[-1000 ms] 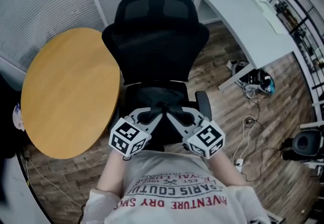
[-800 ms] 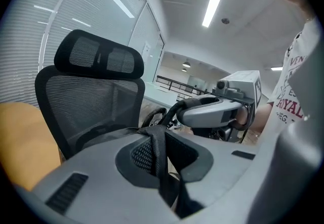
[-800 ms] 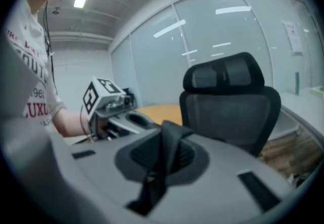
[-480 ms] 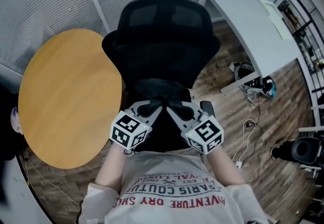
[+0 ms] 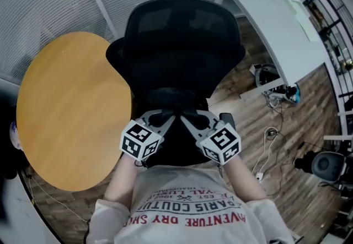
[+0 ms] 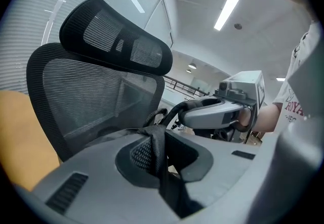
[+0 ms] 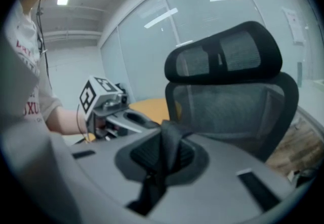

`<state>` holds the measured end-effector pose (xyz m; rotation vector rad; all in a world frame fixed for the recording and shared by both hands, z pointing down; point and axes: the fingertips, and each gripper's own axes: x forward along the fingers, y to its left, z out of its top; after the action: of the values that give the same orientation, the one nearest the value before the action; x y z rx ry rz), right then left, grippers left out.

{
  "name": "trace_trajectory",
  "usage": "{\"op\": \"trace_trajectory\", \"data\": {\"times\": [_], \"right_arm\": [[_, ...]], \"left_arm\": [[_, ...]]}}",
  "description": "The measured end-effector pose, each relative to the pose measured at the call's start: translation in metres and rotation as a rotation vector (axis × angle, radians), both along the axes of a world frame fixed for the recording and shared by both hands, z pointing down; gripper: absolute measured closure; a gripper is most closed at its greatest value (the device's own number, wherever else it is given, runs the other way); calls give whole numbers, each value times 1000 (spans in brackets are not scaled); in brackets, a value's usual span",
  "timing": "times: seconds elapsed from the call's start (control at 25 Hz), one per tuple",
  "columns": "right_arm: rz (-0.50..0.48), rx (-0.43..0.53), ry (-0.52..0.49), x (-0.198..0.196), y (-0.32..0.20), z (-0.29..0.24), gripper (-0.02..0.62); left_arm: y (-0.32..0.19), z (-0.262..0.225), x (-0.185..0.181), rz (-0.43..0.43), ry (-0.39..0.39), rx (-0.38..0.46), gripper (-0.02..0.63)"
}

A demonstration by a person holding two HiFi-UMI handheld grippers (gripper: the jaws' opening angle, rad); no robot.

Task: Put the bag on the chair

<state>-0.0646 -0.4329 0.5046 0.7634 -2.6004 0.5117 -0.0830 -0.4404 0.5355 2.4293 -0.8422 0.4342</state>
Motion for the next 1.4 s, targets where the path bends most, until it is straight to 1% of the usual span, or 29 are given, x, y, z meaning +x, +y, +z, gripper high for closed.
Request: {"op": "trace_trajectory", "data": {"times": [0.08, 0.2, 0.32, 0.4, 0.56, 0.68, 0.84, 1.0, 1.12, 1.24, 1.32, 1.36, 1.4], "right_arm": [[6, -5, -4, 1, -6, 2, 551], [16, -31, 13, 5, -16, 12, 551], [33, -56, 18, 11, -22, 23, 551], [38, -60, 14, 13, -23, 30, 551], [34, -105, 28, 16, -21, 57, 551], [16, -155, 59, 17, -14, 84, 551], [-24, -216, 130, 19, -6, 123, 551], [-57, -257, 201, 17, -1, 161, 551], [-74, -268, 235, 17, 0, 183, 551], [-32, -291, 276, 25, -5, 205, 544], [10, -307, 268, 28, -8, 212, 494], [27, -316, 250, 29, -9, 212, 486], [40, -326, 231, 28, -10, 212, 458]], "left_arm": [[-5, 2, 0, 8, 18, 4, 547], [-11, 11, 3, 36, 33, -11, 546], [-6, 23, 12, 99, -13, -6, 546], [-6, 27, 17, 121, -37, 12, 546], [-11, 43, 16, 103, -24, 43, 545], [-9, 68, 13, 90, -41, 43, 545], [-10, 95, 17, 92, -76, 44, 546], [-16, 120, 17, 69, -69, 37, 546], [-20, 132, 14, 48, -78, 62, 545], [-18, 140, 12, 52, -101, 83, 545], [-16, 145, 11, 40, -109, 72, 544], [-15, 148, 10, 24, -104, 66, 524], [-15, 150, 10, 8, -95, 60, 488]]}}
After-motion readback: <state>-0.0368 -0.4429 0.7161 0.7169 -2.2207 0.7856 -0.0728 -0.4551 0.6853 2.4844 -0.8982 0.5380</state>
